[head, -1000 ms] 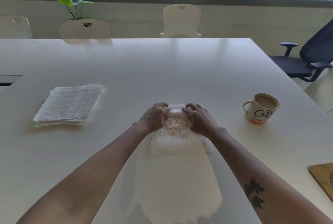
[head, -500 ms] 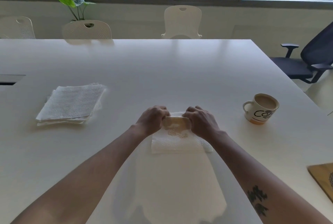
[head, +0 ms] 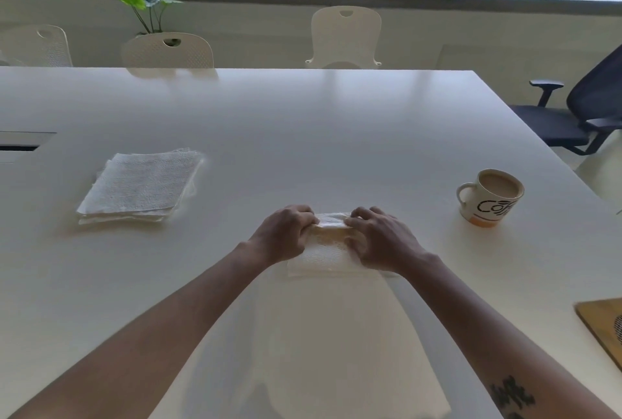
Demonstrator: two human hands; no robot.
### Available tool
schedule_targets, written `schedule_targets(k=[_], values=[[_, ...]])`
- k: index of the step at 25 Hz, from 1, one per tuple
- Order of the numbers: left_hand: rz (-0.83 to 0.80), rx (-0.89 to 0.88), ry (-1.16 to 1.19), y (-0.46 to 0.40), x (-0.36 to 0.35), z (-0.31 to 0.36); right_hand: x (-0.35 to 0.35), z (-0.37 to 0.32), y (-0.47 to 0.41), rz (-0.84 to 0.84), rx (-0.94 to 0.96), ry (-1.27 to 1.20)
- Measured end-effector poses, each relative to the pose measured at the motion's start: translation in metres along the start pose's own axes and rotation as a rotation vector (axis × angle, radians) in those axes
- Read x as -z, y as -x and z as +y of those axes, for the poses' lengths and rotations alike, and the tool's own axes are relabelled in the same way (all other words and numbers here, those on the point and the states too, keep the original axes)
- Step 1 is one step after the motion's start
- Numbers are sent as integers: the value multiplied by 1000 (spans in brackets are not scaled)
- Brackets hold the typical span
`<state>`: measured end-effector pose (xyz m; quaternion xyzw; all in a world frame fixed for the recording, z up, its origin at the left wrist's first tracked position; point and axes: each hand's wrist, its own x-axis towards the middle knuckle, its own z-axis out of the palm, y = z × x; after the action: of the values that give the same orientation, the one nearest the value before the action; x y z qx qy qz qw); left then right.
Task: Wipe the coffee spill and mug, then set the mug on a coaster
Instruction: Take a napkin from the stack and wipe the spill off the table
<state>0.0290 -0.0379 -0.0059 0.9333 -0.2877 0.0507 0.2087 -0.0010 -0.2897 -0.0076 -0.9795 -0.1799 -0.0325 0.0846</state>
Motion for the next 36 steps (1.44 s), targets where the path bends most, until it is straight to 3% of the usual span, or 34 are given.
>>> schedule_targets(k=[7,15,25,30,32,34,36], values=[[-87,18,8,21,8,11,7,-3,21,-142,12,7],[-57,60,37,39,7,28,7,-32,48,-30,-31,37],[-57,192,3,57,-8,62,8,-88,37,-43,-343,55],[-155,185,145,71,-1,73,10,-84,32,-17,-330,-156],[-243,219,307,77,9,64,11,-83,34,-41,-319,-244],[-302,337,509,87,21,51,10,-89,38,-58,-290,-223],[-250,495,631,100,34,41,5,-97,44,-47,-251,-115]])
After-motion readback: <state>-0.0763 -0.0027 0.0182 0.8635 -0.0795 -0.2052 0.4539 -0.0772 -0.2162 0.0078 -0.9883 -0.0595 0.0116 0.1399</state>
